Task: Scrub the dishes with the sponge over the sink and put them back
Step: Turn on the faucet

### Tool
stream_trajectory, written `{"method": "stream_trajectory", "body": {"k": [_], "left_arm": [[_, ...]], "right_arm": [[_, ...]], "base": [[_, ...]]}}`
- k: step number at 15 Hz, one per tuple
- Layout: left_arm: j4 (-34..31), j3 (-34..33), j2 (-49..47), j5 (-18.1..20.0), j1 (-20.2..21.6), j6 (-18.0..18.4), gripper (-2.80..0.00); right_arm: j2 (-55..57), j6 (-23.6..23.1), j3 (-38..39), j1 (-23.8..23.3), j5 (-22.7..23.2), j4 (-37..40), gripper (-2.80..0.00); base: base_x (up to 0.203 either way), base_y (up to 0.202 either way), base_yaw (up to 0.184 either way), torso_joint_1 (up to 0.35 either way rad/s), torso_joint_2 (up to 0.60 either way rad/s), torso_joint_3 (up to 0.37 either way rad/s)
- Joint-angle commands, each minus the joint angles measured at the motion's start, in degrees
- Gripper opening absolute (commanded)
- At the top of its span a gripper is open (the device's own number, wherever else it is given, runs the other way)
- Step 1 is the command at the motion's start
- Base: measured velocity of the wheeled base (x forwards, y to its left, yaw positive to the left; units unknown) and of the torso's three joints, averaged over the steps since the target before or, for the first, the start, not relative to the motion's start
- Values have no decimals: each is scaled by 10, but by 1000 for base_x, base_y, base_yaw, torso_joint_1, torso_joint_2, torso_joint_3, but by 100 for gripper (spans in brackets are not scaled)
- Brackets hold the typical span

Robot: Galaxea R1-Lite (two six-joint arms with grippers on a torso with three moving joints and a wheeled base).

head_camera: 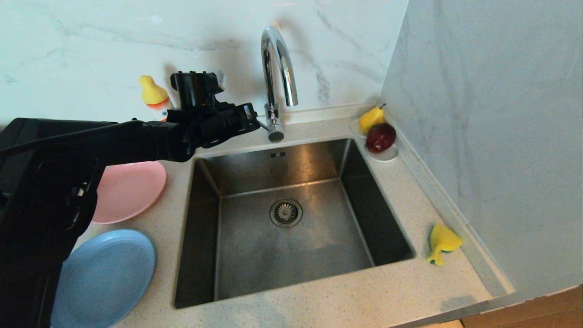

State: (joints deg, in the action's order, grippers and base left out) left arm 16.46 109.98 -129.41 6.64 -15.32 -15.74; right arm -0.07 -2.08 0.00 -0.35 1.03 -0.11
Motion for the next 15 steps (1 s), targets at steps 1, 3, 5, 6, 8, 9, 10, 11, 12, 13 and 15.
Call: {"method": "stream_trajectory", "body": {"k": [1,3,5,6,8,9,10,11,12,13,15], "left_arm": [[0,-1,-2,-3,0,-1,-280],[-6,-2,2,-2,-1,-10,-280],[-9,-6,7,0,-1,-21,-280],[-12,-10,8,0,-1,-22,-280],[-15,-22,16,2,-1,-24,-280],[-15,-30,20,2,-1,-25,-280],[-15,-40,26,2,-1,-25,-280],[-15,-58,34,3,-1,-24,-280],[-14,-75,43,6,-2,-24,-280],[-12,-89,48,11,-2,-23,-280],[-9,-99,54,14,-2,-25,-280]], "right_arm": [[1,0,0,0,0,0,-280],[1,0,0,0,0,0,-280],[1,0,0,0,0,-1,-280],[1,0,0,0,0,-1,-280],[1,0,0,0,0,-1,-280],[1,0,0,0,0,0,-280],[1,0,0,0,0,0,-280],[1,0,0,0,0,0,-280],[1,0,0,0,0,0,-280],[1,0,0,0,0,-1,-280],[1,0,0,0,0,0,-280]], "base": [[0,0,0,0,0,0],[0,0,0,0,0,0],[0,0,0,0,0,0],[0,0,0,0,0,0],[0,0,0,0,0,0],[0,0,0,0,0,0],[0,0,0,0,0,0],[0,0,0,0,0,0],[0,0,0,0,0,0],[0,0,0,0,0,0],[0,0,0,0,0,0]]}}
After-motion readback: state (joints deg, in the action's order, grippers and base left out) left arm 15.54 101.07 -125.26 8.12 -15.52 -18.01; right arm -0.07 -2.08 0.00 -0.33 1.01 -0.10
